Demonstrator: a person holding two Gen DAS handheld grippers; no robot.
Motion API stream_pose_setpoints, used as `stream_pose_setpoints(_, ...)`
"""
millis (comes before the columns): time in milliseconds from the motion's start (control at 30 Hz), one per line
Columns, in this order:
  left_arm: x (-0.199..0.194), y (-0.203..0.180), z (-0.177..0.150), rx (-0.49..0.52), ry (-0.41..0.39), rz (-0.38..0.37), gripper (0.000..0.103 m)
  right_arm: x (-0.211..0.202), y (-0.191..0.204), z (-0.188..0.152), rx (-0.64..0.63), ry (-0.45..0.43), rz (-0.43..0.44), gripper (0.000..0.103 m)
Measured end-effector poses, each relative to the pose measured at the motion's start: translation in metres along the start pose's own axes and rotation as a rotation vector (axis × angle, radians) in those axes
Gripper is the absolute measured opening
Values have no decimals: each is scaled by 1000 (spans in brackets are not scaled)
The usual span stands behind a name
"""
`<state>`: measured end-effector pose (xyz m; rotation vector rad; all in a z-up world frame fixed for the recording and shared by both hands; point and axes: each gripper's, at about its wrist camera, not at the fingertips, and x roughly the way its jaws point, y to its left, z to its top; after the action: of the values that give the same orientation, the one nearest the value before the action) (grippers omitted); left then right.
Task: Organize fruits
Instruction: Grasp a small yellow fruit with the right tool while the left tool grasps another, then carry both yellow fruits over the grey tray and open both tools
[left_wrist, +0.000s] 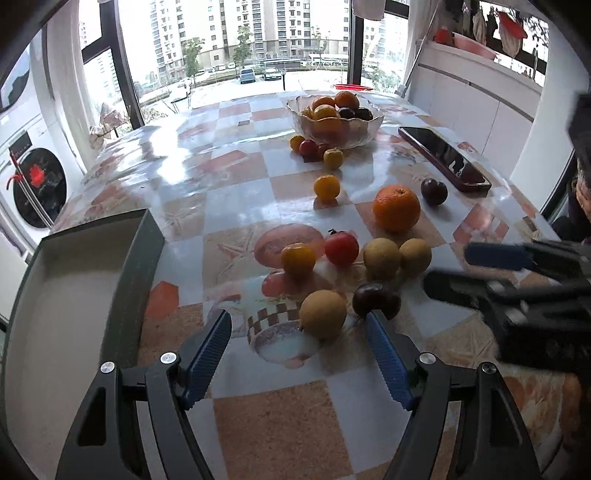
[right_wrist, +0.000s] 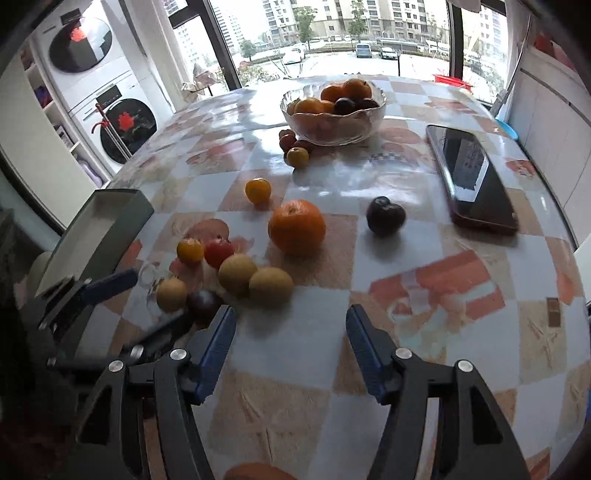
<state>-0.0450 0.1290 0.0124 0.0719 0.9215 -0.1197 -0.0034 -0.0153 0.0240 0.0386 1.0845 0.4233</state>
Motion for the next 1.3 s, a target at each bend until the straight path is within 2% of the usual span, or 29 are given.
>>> stream_pose_setpoints(67, -5, 4, -1, -4, -11, 2, 77, 7, 2, 4, -7, 9, 8, 62)
stream_pose_setpoints(133, -7, 8, -2, -7, -10, 1, 77, 12, 8, 7, -36, 1, 5, 51)
stream_pose_setpoints(167, -7, 9, -2, -7, -8, 2, 77, 14, 11, 8, -45, 4, 13, 32)
stream_pose_setpoints(200, -6, 10, -3, -5, -4, 6, 77, 16, 12, 9, -47, 10, 19, 30)
stream_pose_setpoints(400, 1, 7, -1, 12, 12, -10, 77, -3, -7, 3, 51, -31, 43, 30)
stream_pose_setpoints(533, 8, -4, 0, 40, 13, -6, 77, -19, -16, -6, 68, -38, 40, 30)
stream_pose_setpoints(567, 10, -4, 1, 40, 18, -4, 70, -23, -17, -9, 71, -38, 39, 30)
stream_pose_setpoints(600, 10, -4, 1, 30, 15, -24, 56, -25, -18, -10, 74, -39, 40, 30)
stream_pose_setpoints(633, 10, -3, 2, 16, 19, -47, 51, -28, -18, -12, 76, -40, 43, 30)
stream_pose_setpoints(667, 10, -3, 4, 5, 21, -52, 41, -29, -18, -13, 78, -41, 45, 30)
stream_pose_setpoints(700, 11, -3, 4, 1, 19, -43, 26, -32, -18, -15, 79, -41, 48, 30)
stream_pose_setpoints(867, 2, 3, 1, -49, 20, -44, 27, -40, -12, -22, 73, -36, 53, 30)
stream_pose_setpoints(1000, -25, 14, -3, -92, -22, -56, 27, -46, -3, -25, 59, -31, 51, 30)
stream_pose_setpoints(1167, -59, 39, -9, -147, -67, -19, 27, -50, 21, -21, 20, -27, 58, 30)
stream_pose_setpoints(1300, -73, 72, -18, -207, -66, 42, 27, -48, 54, -16, -32, -17, 73, 30)
